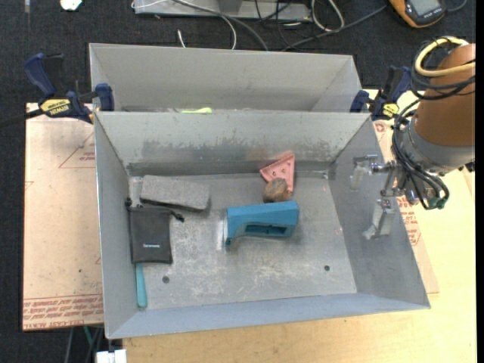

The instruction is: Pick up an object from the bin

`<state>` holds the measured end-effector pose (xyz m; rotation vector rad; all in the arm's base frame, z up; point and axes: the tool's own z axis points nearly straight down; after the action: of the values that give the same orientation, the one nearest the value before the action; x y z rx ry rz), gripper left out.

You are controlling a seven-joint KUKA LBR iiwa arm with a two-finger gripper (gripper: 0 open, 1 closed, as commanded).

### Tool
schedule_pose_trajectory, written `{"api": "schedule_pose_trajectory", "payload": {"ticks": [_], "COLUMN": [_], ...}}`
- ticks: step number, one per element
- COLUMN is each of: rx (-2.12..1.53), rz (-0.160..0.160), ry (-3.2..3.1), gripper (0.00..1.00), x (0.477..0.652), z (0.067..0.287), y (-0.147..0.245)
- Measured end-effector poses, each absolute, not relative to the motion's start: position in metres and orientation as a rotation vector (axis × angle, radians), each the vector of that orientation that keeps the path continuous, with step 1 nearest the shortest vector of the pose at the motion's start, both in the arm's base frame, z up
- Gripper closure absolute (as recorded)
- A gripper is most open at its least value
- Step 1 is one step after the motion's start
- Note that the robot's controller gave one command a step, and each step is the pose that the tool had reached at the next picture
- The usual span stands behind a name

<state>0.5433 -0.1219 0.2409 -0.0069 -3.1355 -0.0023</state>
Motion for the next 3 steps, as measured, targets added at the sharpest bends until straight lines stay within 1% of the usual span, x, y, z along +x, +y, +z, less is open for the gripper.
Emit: {"api": "schedule_pose_trajectory", "payload": {"ticks": [1,2,3], "rx": [-0.001,0.185,0.407], "rz": [0.001,0.004,-0.002], "ry": [-3.143,-3.143,-3.116], "gripper": [0.0,0.0,0.0], "x": [0.545,0.543,0.543], "z": [0.246,0.216,0.188], "y": [-0.121,-0.087,-0.061]}}
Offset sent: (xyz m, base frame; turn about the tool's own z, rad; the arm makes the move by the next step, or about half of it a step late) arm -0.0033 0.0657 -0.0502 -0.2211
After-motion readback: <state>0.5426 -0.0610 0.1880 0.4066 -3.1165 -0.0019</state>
